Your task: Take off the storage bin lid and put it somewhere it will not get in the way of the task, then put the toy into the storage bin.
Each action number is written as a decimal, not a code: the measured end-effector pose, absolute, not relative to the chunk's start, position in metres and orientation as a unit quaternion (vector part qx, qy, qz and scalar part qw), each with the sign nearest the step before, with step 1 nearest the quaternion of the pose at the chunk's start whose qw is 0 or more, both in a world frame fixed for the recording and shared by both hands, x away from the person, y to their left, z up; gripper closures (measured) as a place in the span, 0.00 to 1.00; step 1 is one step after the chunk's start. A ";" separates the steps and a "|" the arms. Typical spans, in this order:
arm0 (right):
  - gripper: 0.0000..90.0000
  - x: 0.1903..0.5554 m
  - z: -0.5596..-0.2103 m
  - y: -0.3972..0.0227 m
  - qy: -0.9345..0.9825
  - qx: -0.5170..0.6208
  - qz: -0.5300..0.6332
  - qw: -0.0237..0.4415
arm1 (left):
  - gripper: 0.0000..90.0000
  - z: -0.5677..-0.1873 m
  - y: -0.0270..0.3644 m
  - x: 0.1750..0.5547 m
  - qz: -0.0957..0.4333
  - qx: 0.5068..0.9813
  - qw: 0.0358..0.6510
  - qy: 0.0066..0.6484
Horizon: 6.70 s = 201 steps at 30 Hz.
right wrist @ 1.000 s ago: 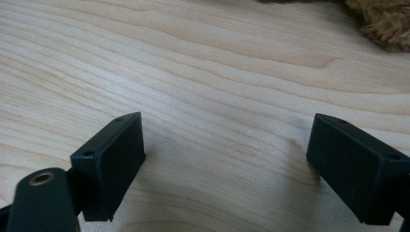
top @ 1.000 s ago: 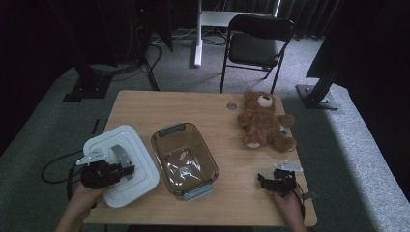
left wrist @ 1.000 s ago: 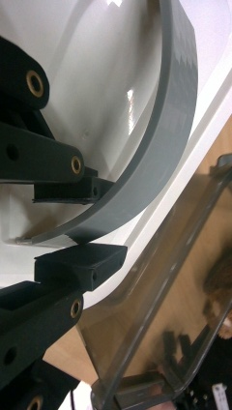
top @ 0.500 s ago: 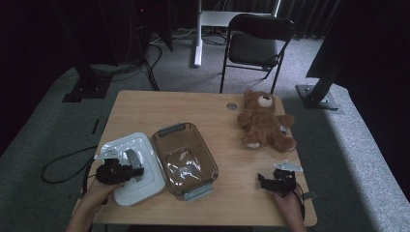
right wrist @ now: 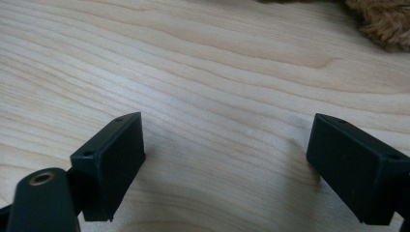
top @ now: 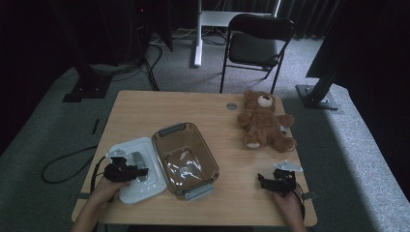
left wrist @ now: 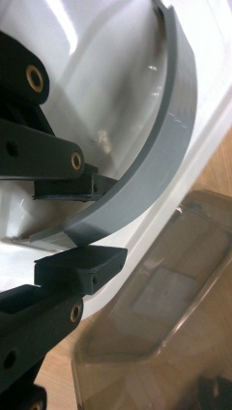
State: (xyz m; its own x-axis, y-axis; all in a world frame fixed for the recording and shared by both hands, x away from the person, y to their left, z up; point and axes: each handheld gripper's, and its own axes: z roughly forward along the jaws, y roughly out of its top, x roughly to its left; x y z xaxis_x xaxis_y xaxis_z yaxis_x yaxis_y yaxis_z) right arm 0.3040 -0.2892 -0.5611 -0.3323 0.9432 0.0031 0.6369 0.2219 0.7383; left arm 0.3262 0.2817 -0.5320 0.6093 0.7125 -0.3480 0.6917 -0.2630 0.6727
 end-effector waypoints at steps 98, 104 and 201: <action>0.14 0.390 -0.456 -0.303 0.663 0.555 0.430 0.259 | 0.01 -0.557 0.352 0.271 0.253 0.700 0.280 0.607; 0.14 0.412 -0.452 -0.303 0.650 0.570 0.442 0.240 | 0.01 -0.557 0.351 0.271 0.253 0.699 0.280 0.608; 0.75 0.415 -0.425 -0.253 0.674 0.564 0.436 0.191 | 0.01 -0.557 0.350 0.270 0.251 0.701 0.280 0.606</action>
State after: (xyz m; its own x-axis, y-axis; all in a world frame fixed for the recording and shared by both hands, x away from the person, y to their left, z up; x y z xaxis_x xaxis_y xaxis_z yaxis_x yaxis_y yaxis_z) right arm 0.4154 -0.2526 -0.4248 -0.2899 0.9277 0.2350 0.5946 -0.0178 0.8038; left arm 0.2701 0.3498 -0.5566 0.1399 0.9901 0.0129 0.7080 -0.1091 0.6977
